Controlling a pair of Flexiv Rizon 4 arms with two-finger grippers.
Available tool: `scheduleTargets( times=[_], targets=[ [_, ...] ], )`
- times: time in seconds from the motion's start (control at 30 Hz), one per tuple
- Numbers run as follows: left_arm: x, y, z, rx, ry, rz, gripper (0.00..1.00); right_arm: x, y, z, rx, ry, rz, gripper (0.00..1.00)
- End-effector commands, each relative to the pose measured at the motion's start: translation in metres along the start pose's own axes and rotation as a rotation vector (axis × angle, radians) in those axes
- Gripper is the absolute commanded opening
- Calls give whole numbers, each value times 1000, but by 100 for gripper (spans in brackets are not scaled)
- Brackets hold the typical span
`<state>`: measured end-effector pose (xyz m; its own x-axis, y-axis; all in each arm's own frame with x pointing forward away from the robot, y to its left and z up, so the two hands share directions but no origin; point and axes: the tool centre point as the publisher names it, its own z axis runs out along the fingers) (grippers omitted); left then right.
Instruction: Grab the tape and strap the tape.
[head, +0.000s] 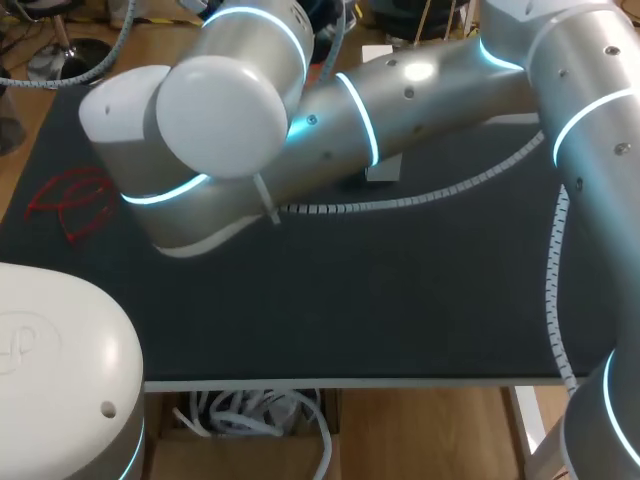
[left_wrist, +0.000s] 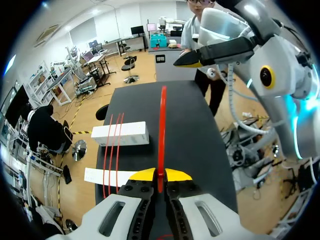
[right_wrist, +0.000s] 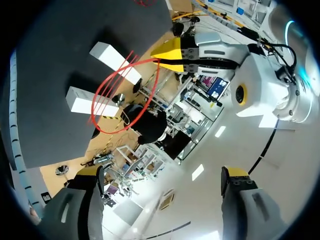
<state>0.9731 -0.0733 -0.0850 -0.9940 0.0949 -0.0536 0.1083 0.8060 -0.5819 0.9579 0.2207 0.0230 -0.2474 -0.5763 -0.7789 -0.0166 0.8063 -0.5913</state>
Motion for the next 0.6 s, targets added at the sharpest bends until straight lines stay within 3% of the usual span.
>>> scheduleTargets(
  times=[0.03, 0.1, 0.23, 0.37, 0.6],
  targets=[
    [-1, 0, -1, -3, 4, -1, 0, 0, -2, 0, -3, 0, -4, 100],
    [0, 3, -2, -13, -3, -9, 0, 0, -2, 0, -3, 0, -4, 100],
    [8, 27, -5, -66, -12, -146, 0, 0, -2, 0, -3, 0, -4, 100],
    [27, 68, -8, -127, 2, -310, 0, 0, -2, 0, -3, 0, -4, 100],
    [65, 141, -14, -209, 49, -503, 0, 0, -2, 0, -3, 0, -4, 100]
  ],
)
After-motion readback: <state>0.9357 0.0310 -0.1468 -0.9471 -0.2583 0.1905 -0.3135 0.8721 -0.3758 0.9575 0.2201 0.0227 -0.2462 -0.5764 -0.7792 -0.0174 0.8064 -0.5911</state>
